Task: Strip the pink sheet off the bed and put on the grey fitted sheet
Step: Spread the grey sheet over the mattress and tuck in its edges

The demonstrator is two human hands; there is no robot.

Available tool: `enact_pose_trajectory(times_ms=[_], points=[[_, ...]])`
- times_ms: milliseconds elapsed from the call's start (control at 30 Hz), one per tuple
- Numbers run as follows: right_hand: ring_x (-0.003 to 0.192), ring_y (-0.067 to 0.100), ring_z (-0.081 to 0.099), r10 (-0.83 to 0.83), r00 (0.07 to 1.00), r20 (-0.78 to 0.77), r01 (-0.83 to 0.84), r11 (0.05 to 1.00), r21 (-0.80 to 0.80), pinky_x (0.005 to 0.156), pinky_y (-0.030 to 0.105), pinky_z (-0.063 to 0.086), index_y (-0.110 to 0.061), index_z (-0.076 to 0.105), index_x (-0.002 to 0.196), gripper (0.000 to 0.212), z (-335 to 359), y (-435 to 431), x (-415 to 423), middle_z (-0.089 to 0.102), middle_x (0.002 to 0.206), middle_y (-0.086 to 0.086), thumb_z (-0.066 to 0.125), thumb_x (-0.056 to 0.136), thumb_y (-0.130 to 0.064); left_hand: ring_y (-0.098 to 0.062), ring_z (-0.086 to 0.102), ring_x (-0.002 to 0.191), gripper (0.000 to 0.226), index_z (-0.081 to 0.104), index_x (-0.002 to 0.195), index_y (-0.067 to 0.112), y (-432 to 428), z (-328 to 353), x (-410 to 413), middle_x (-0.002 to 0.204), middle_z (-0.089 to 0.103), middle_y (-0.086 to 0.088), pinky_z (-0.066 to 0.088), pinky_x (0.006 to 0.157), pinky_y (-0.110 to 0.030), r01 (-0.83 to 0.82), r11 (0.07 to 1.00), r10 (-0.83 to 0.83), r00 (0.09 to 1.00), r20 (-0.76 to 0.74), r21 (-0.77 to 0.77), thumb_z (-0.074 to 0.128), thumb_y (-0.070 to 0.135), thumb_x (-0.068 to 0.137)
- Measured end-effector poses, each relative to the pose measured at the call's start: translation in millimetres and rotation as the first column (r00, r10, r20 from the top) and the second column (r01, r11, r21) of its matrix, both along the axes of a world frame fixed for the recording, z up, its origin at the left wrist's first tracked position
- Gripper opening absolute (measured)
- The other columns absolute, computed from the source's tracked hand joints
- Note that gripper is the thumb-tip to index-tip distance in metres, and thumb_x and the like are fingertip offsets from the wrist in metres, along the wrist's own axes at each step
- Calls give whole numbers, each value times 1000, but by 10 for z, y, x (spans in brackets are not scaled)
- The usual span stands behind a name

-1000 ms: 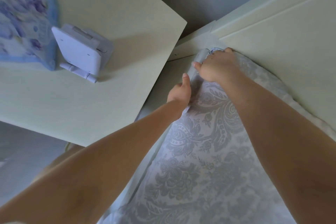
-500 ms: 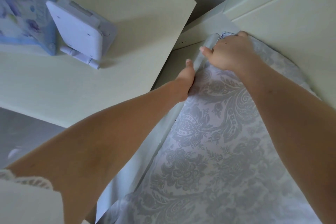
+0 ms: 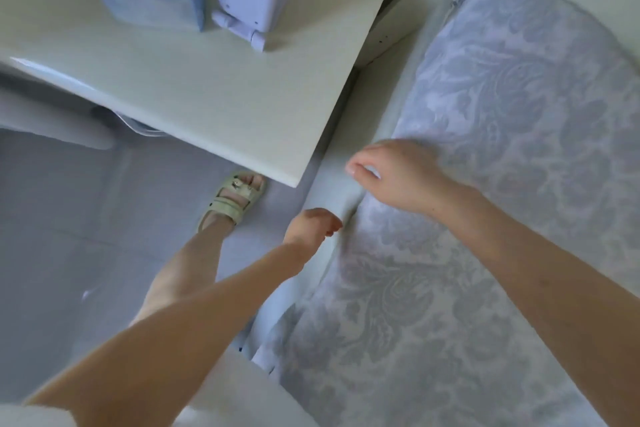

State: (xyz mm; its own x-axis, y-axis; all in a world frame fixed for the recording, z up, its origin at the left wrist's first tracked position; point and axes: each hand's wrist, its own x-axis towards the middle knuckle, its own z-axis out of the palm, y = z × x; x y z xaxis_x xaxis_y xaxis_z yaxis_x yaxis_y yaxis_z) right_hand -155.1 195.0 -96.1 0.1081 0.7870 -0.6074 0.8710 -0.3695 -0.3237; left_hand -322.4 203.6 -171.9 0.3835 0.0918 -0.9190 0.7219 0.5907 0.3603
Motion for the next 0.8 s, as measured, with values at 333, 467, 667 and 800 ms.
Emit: enact_pose_trajectory(times_ms=[333,467,667,800], points=[[116,17,50,444,896,-30,-438,868,-232,115,39,8,-27,65,111,37,-219,-1274,-1825,64,115,-6,31,99,-35,-17,53,87,30,61,81,22,-1309,-90,-1651,92,60,-3,39,78,-25,-65,998,65,997,-48,-16,37,4,87],[112,18,51,552,832,60,-505,798,-328,107,41,19,-23,63,113,44,-327,-1293,-1972,63,118,-4,23,101,-39,-28,58,98,17,54,81,35,-1431,-328,-1837,96,63,-5,45,94,-41,25,1000,-23,986,-164,10,43,39,69],[117,16,47,575,813,94,-482,755,-445,102,39,24,-21,63,112,46,-478,-1208,-2033,60,124,-5,23,101,-40,3,45,38,12,44,97,12,-1411,-426,-2063,64,45,2,31,37,-8,-187,957,175,982,-71,-223,54,17,95],[125,17,42,619,781,82,-472,671,-572,105,38,23,-16,57,124,50,-517,-1121,-2150,55,133,0,20,102,-41,-6,48,66,12,51,87,16,-1454,-406,-2254,75,49,3,33,51,-12,-229,962,230,973,-12,-151,58,24,93]])
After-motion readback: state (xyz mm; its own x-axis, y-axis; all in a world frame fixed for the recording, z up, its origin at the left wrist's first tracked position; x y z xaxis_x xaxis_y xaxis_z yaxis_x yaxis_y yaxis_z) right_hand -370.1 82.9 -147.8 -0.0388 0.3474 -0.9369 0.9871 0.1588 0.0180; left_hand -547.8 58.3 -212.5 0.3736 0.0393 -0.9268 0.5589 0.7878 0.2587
